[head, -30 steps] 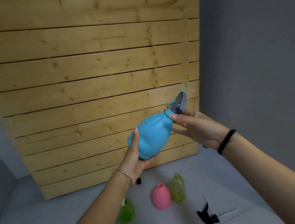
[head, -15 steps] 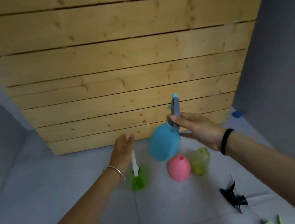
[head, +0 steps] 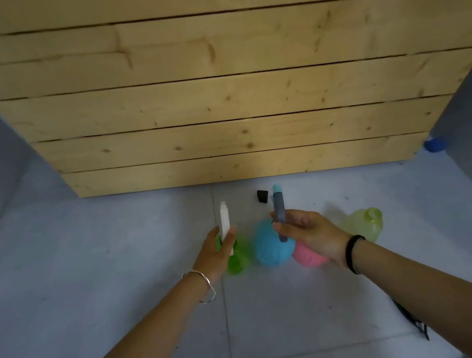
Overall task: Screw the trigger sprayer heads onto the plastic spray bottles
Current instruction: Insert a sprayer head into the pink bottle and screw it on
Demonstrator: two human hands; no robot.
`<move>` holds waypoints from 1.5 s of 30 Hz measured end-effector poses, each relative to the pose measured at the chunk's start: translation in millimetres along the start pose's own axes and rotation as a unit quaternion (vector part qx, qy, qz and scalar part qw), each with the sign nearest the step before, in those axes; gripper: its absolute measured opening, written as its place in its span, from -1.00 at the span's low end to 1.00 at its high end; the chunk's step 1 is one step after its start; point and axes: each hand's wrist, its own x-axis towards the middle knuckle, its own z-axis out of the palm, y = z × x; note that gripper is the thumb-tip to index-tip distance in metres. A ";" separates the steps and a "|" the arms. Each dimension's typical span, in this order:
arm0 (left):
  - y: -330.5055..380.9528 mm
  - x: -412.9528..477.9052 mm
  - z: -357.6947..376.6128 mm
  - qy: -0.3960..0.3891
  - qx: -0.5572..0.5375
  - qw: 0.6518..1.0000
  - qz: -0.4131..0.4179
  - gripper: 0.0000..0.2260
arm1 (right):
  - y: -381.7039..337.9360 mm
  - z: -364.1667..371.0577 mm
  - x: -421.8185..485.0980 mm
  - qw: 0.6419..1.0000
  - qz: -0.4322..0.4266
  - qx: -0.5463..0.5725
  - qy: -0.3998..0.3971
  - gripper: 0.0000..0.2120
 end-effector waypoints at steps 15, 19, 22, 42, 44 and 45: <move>-3.5 -0.1 7.9 0.013 -0.004 1.000 0.016 -0.76 | 23.5 15.4 13.1 0.998 -0.032 0.010 0.052 -0.80; -1.5 -0.1 7.3 0.014 0.001 1.000 0.016 -0.75 | 26.2 18.4 14.6 0.997 -0.033 0.009 0.064 -0.95; -1.6 0.3 5.9 0.011 0.002 1.000 0.011 -0.71 | 28.3 15.6 16.4 0.998 -0.030 0.004 0.061 -0.95; 84.8 -17.1 1.6 0.213 -0.093 0.962 0.146 -0.55 | 41.6 -43.1 -5.3 0.958 -0.056 -0.181 0.217 -0.73; 95.2 -24.7 9.3 0.227 -0.069 0.953 0.188 -0.58 | 39.5 -43.7 -10.2 0.955 -0.062 -0.195 0.214 -0.76; 101.1 -30.6 14.6 0.228 -0.057 0.947 0.220 -0.60 | 37.1 -46.0 -15.5 0.954 -0.070 -0.198 0.216 -0.79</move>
